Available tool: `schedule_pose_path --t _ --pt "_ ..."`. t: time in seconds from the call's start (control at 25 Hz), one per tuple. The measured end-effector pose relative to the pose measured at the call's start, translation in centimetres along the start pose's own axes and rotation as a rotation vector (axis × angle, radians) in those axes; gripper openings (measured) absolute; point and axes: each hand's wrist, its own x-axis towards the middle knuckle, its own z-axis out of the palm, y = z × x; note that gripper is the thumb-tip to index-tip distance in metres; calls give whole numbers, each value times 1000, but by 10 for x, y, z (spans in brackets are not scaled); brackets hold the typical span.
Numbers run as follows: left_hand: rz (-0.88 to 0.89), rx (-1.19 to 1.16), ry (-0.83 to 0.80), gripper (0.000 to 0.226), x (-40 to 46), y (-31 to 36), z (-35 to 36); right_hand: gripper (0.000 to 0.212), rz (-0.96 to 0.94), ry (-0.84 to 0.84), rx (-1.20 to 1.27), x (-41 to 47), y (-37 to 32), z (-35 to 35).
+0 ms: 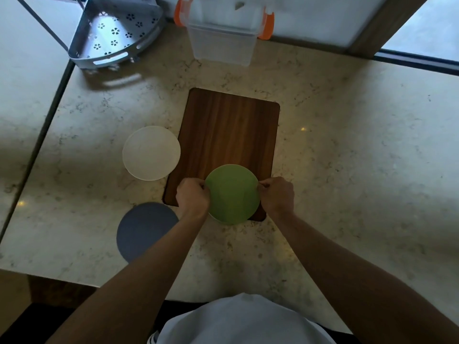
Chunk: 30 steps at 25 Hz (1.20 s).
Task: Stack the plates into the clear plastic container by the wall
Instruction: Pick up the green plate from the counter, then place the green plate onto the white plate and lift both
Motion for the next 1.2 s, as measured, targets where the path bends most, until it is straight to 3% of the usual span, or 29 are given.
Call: schedule_pose_path --t 0.32,0.56,0.64,0.76,0.96,1.2 --pt "-30 -15 -28 17 3 3 0 16 37 18 -32 -4 -7 3" --pt "-120 -111 -76 14 9 6 -5 38 82 -82 -46 0 -11 0" --pt "-180 -144 -87 7 9 8 -8 33 69 -79 -60 -2 -12 -1" --pt "-223 -220 -99 22 5 8 -14 17 24 -41 -36 -6 -13 -4" --pt "-173 -287 -122 12 -6 6 -28 16 -39 -62 -25 -16 -17 -6" --pt "-195 -319 -67 22 -18 -31 -65 15 -60 -127 41 -40 -29 17"
